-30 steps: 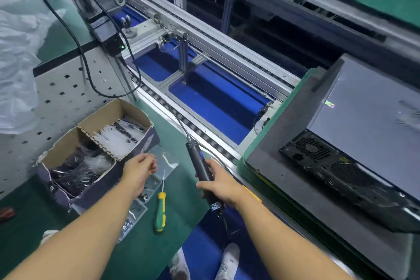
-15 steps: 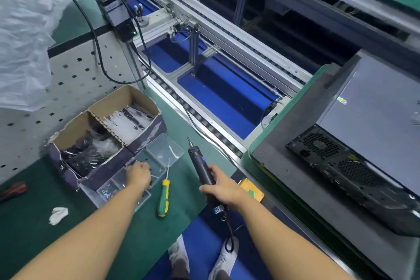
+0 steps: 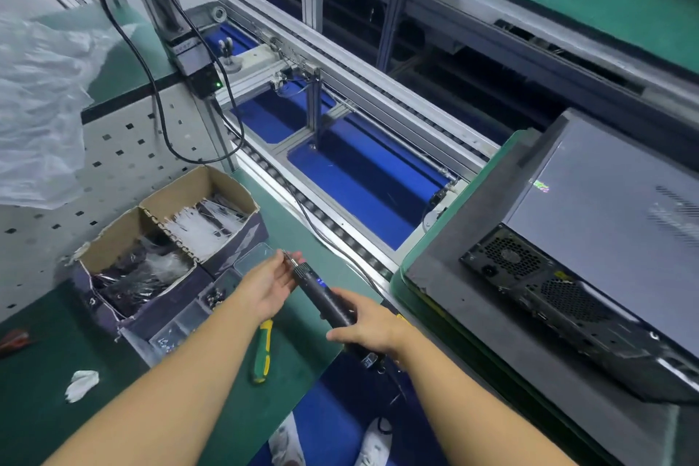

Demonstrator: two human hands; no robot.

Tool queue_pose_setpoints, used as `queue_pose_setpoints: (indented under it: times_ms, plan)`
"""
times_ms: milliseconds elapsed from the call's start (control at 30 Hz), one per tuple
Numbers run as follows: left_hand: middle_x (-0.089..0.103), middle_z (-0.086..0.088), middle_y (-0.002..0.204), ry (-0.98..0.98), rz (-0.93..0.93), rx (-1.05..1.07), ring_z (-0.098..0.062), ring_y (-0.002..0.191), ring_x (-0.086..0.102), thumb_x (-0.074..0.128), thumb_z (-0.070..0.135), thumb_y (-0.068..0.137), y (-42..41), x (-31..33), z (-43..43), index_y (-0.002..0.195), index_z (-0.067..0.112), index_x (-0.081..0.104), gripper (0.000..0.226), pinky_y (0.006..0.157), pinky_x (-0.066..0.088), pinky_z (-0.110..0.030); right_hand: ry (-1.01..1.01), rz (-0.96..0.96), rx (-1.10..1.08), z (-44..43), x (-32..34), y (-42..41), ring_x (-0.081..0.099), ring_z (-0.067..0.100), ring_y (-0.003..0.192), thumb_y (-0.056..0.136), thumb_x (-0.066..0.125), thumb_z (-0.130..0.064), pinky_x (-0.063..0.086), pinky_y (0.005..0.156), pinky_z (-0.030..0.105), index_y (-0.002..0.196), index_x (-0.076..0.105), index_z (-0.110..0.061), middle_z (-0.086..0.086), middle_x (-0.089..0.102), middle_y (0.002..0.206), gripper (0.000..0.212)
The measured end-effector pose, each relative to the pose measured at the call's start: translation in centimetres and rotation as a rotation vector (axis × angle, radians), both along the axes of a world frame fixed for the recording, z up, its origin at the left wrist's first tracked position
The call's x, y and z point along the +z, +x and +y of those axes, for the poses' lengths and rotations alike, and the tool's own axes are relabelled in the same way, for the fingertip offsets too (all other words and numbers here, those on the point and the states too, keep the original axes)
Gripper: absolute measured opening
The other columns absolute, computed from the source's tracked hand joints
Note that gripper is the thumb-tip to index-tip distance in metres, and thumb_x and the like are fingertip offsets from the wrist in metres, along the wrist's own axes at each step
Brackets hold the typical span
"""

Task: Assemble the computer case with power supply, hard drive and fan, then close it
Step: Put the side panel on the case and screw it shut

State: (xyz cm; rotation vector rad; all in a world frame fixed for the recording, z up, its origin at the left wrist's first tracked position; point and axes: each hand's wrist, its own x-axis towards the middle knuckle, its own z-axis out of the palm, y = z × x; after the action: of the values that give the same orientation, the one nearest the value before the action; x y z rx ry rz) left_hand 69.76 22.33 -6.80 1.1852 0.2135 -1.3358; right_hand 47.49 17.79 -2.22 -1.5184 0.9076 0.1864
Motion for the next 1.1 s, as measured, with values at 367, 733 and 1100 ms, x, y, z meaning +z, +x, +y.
queue_pose_setpoints:
  times_ms: [367,733,1100]
  plan:
    - [0.076,-0.005,0.097,-0.024,-0.113,-0.090,-0.019,0.084,0.075,0.053,0.024,0.101,-3.0,-0.3,-1.5,0.097,0.012,0.061,0.015,0.065,0.060,-0.034,-0.092,0.050,0.008,-0.8,1.6,-3.5,0.069,0.028,0.109,0.085,0.076,-0.024,0.056,0.097,0.047,0.149,0.045,-0.038,0.001,0.067,0.125,0.073]
    - [0.074,-0.010,0.097,-0.146,-0.408,-0.376,-0.023,0.091,0.072,0.047,0.020,0.104,-7.2,3.4,-4.3,0.101,0.002,0.063,0.025,0.078,0.058,-0.039,-0.179,0.010,-0.112,-1.5,1.7,-7.7,0.069,0.019,0.093,0.085,0.078,-0.020,0.056,0.083,0.024,0.153,0.042,-0.032,0.006,0.066,0.121,0.078]
    - [0.076,-0.004,0.099,-0.340,-0.336,-0.379,-0.015,0.085,0.072,0.049,0.012,0.102,-13.1,9.2,-9.4,0.109,0.006,0.064,0.018,0.068,0.058,-0.026,-0.249,-0.203,-0.352,-2.1,3.7,-11.9,0.065,0.015,0.114,0.078,0.079,-0.022,0.051,0.105,0.038,0.147,0.042,-0.050,-0.011,0.068,0.123,0.083]
